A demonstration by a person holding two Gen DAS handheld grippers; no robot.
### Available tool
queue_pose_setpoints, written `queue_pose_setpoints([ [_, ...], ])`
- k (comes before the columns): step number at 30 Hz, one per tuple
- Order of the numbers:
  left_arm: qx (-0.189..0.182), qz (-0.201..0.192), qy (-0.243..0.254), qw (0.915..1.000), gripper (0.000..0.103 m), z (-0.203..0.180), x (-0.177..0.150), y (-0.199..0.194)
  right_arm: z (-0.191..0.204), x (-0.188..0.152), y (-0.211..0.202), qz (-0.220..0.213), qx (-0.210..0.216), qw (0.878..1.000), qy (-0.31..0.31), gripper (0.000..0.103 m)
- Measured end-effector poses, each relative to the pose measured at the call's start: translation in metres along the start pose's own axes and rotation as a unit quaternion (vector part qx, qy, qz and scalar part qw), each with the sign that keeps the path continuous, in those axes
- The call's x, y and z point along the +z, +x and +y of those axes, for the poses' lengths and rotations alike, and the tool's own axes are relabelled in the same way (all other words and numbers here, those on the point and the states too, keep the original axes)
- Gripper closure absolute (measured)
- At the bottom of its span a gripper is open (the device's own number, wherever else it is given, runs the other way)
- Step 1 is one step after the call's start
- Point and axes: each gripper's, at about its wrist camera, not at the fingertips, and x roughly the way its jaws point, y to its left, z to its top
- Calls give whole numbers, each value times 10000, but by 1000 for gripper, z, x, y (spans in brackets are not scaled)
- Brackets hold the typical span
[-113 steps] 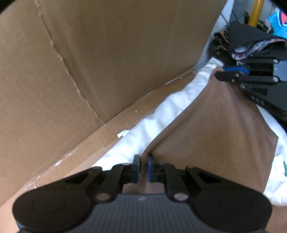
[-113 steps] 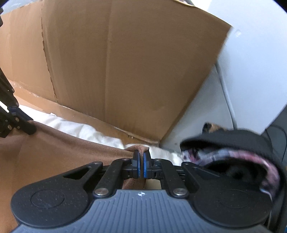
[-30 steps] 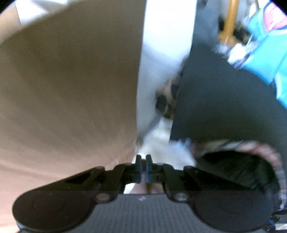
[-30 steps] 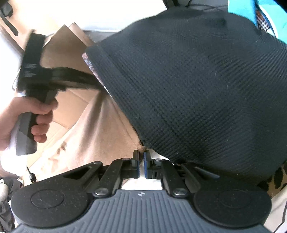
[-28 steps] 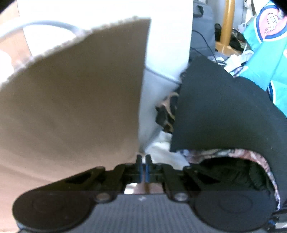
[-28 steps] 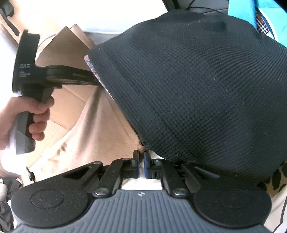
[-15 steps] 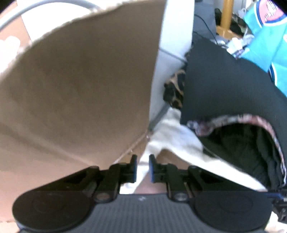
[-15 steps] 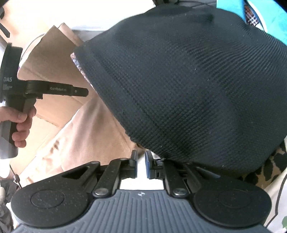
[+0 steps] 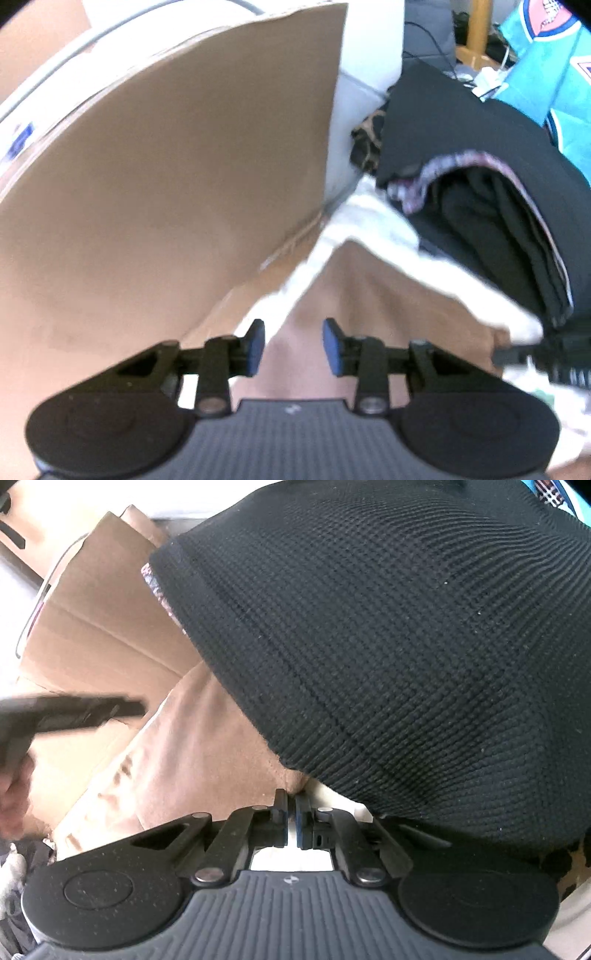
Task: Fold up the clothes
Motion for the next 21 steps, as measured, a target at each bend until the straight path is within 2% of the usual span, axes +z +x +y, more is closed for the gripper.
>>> queue_pose_setpoints([
  [5,282,313,-248,9988,58,11,-51,-31,-12,0,-14,-1,-112,9998,-183,91],
  [7,314,352,-425,9980,57,15,-72,-45,-15,-1,-19,22,-165,9995,-255,91],
  [9,393,369,-627,9966,49,18,-89,-61,-19,-2,-27,48,-198,9993,-322,89],
  [12,537,369,-1005,9928,34,22,-116,-86,-30,-4,-41,24,-252,9987,-442,73],
  [13,561,374,-1122,9914,33,22,-125,-92,-31,-5,-45,17,-280,9984,-500,62],
  [14,582,378,-1236,9899,32,22,-133,-99,-31,-6,-48,16,-283,9980,-558,59],
  [19,879,389,-1750,9799,28,22,-179,-138,-29,-8,-62,88,-132,9967,-801,59],
  [21,947,403,-2058,9732,28,22,-201,-155,-28,-10,-68,104,-72,9956,-923,59],
])
